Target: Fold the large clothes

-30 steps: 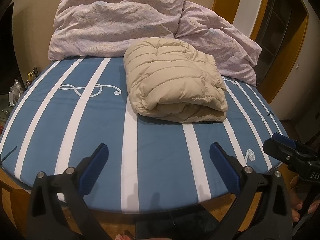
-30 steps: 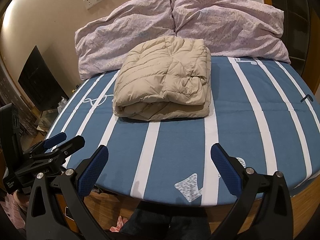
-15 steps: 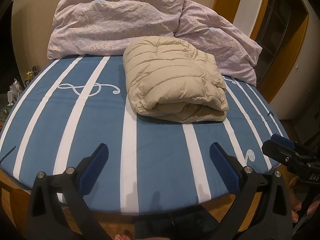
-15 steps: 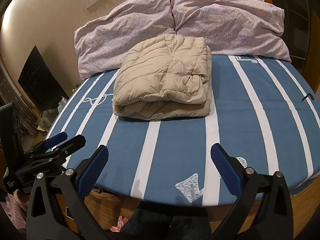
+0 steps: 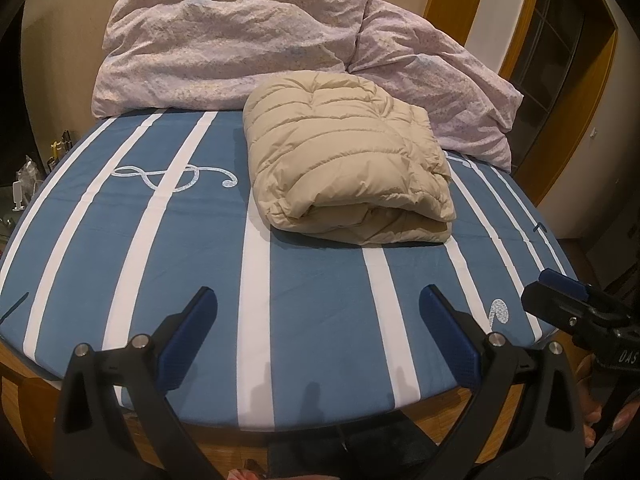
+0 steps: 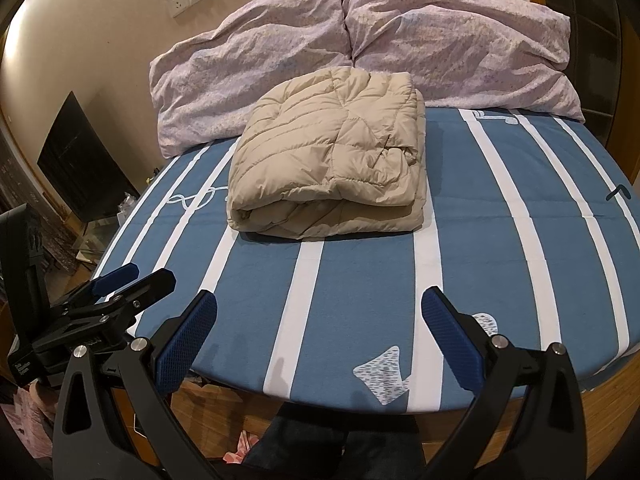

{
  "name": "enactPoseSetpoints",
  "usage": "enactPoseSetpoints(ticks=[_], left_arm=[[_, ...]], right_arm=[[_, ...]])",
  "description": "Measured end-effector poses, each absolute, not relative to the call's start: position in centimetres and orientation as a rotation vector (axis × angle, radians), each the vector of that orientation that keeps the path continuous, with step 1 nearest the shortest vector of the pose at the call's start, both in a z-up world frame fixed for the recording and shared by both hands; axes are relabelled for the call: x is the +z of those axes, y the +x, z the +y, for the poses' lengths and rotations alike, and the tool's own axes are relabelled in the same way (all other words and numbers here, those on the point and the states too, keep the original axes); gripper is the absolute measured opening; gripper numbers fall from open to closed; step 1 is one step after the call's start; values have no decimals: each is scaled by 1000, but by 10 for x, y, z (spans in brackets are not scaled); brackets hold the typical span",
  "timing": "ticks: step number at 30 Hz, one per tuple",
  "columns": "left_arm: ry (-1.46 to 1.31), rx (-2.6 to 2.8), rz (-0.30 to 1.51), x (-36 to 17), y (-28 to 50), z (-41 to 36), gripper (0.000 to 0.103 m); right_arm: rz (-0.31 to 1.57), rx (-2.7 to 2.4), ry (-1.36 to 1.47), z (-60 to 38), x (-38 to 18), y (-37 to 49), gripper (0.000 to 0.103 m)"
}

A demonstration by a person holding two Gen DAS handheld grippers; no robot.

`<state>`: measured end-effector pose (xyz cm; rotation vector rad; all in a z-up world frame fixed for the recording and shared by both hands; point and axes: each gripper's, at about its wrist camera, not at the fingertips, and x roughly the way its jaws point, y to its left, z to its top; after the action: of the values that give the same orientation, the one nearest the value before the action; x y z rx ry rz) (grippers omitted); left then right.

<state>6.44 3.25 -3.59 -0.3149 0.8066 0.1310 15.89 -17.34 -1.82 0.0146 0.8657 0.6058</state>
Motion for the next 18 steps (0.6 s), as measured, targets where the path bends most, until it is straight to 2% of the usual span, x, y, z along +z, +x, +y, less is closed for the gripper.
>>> enactPoseSetpoints(ticks=[18], left_arm=[[-312,114,799,-33,66,29,101]], right_arm=[[868,606,15,-173,-20,158,102]])
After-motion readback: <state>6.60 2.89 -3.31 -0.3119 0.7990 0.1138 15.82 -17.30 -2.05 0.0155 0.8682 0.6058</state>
